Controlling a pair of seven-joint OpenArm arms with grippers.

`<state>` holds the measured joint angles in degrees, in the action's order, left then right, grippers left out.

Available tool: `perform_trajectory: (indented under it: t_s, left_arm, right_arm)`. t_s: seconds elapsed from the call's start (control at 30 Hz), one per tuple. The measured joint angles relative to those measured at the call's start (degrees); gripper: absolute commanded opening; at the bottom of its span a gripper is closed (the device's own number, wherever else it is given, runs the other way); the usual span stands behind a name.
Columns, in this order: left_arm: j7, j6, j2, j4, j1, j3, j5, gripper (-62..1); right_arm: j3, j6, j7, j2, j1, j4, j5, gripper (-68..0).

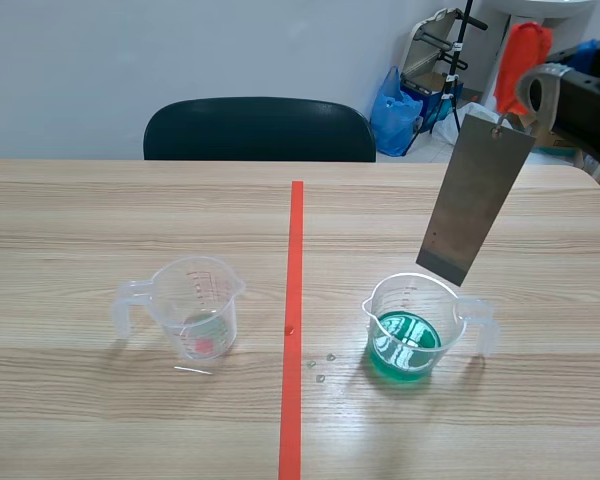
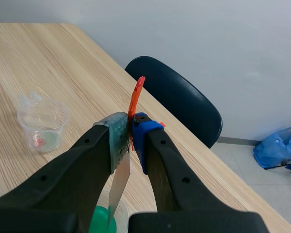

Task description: Do the redox reaction experiment

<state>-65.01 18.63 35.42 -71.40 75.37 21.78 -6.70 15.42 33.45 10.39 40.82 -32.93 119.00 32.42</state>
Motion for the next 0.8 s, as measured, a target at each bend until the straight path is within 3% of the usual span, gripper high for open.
perform_trajectory:
  t_s: [0.23, 0.3, 0.37, 0.47, 0.57, 0.7, 0.8]
  left_arm:
    - [0.0, 0.0, 0.1, -0.1, 0.0, 0.0, -0.2, -0.5]
    - [0.0, 0.0, 0.8, -0.1, 0.0, -0.1, -2.1, -10.9]
    - [0.2, 0.0, 2.4, -0.1, -0.1, -0.1, -4.1, -26.9]
    - [4.6, 1.1, 5.6, -0.1, -2.3, -0.1, -4.2, -46.8]
    - [8.1, 6.3, 8.9, -0.1, -7.6, -0.1, -4.3, -59.0]
    - [13.1, 15.9, 13.8, -0.1, -17.4, -1.4, -4.3, -58.8]
    - [18.1, 18.6, 17.4, -0.1, -26.7, -6.1, -7.0, -58.8]
  right_arm:
    - [0.0, 0.0, 0.0, 0.0, 0.0, 0.0, 0.0, -65.6]
    - [0.0, 0.0, 0.0, 0.0, 0.0, 0.0, 0.0, -65.6]
    - [0.0, 0.0, 0.0, 0.0, 0.0, 0.0, 0.0, -65.6]
    - [0.0, 0.0, 0.0, 0.0, 0.0, 0.0, 0.0, -65.6]
    - [0.0, 0.0, 0.0, 0.0, 0.0, 0.0, 0.0, -65.6]
    - [0.0, 0.0, 0.0, 0.0, 0.0, 0.0, 0.0, -65.6]
    - [0.0, 0.0, 0.0, 0.0, 0.0, 0.0, 0.0, -65.6]
